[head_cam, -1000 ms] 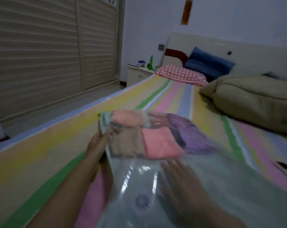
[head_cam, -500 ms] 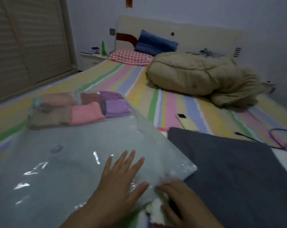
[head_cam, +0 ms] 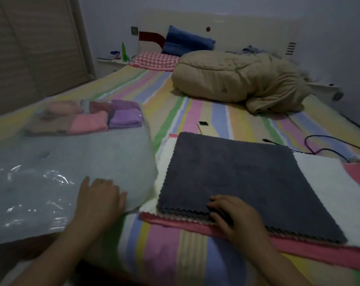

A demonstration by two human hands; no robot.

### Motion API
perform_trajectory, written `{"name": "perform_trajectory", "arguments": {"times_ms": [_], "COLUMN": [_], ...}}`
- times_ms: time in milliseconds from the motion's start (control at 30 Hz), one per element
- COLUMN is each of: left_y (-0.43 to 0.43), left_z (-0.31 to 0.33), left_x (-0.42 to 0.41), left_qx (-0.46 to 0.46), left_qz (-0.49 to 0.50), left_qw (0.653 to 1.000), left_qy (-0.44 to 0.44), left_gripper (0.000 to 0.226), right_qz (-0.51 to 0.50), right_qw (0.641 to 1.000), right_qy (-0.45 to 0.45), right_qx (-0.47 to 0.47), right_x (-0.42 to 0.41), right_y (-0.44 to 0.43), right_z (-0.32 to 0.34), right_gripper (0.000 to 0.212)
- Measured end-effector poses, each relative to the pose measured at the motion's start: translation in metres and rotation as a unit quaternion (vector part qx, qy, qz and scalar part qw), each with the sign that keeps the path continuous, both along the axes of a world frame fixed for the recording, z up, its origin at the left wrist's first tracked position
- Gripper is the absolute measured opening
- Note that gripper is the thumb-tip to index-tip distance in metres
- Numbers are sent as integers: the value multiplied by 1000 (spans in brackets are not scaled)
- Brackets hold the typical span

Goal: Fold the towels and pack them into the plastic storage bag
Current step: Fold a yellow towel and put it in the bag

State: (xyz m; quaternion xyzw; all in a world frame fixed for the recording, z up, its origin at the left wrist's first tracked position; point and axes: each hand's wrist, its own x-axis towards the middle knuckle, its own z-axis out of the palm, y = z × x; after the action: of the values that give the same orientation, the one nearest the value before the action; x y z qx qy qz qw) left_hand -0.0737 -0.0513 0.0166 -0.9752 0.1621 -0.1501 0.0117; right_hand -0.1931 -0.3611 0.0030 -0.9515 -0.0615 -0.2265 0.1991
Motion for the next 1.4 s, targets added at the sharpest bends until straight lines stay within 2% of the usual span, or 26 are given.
{"name": "perform_trajectory", "arguments": {"times_ms": [33,100,167,233,367,433,533,600,700,800,867,900,967,1033,1100,1167,1200,1267,1400], "left_y": [-14,-47,-80,-102,-120,-124,-123,-118,-113,-113,-115,-115,-113,-111,-111,-114,-116,-121,-123], "left_z": [1,10,19,17,8,6,9,11,23,33,42,47,52,55,56,58,61,71,94], "left_x": [-10,-28,-41,-44,-34,-31,-24,-18,-7,2,3,2,4,10,23,34,37,40,27], "left_qx": [-47,-130,-146,-129,-97,-85,-142,-162,-93,19,42,11,-111,-237,-348,-463,-512,-581,-634], "left_qz": [-43,-141,-245,-306,-322,-310,-283,-272,-284,-314,-327,-314,-263,-206,-183,-157,-145,-142,-169], "left_qw": [996,978,957,943,942,947,948,949,954,947,940,945,956,949,915,858,829,784,742], "left_qy": [-55,-86,-58,-31,-12,-8,-13,9,19,-59,-91,-90,-73,-12,92,160,173,168,138], "left_gripper": [42,27,20,23,33,27,21,16,9,13,9,7,13,14,17,29,31,27,25], "right_qz": [-6,-14,-24,-48,-93,-117,-143,-154,-187,-205,-196,-187,-196,-225,-220,-212,-211,-206,-194], "right_qw": [1000,998,996,994,990,988,988,988,982,977,977,978,977,969,947,918,906,888,873], "right_qy": [-17,-45,-52,-52,-42,-32,-15,-4,26,51,77,85,77,54,16,-28,-45,-80,-129], "right_qx": [-10,-43,-66,-86,-99,-91,-52,-20,13,-9,-27,-34,-16,83,235,333,363,403,428], "right_x": [-2,-6,-10,-14,-24,-27,-30,-37,-49,-59,-64,-67,-71,-72,-68,-62,-58,-52,-55], "right_y": [0,-3,-6,-11,-20,-29,-51,-69,-99,-131,-148,-156,-170,-182,-190,-190,-188,-183,-175], "right_z": [2,3,2,1,1,2,7,12,17,17,17,16,16,19,27,41,49,64,90], "right_gripper": [17,16,20,19,24,27,32,26,18,23,30,31,27,21,24,17,10,11,22]}}
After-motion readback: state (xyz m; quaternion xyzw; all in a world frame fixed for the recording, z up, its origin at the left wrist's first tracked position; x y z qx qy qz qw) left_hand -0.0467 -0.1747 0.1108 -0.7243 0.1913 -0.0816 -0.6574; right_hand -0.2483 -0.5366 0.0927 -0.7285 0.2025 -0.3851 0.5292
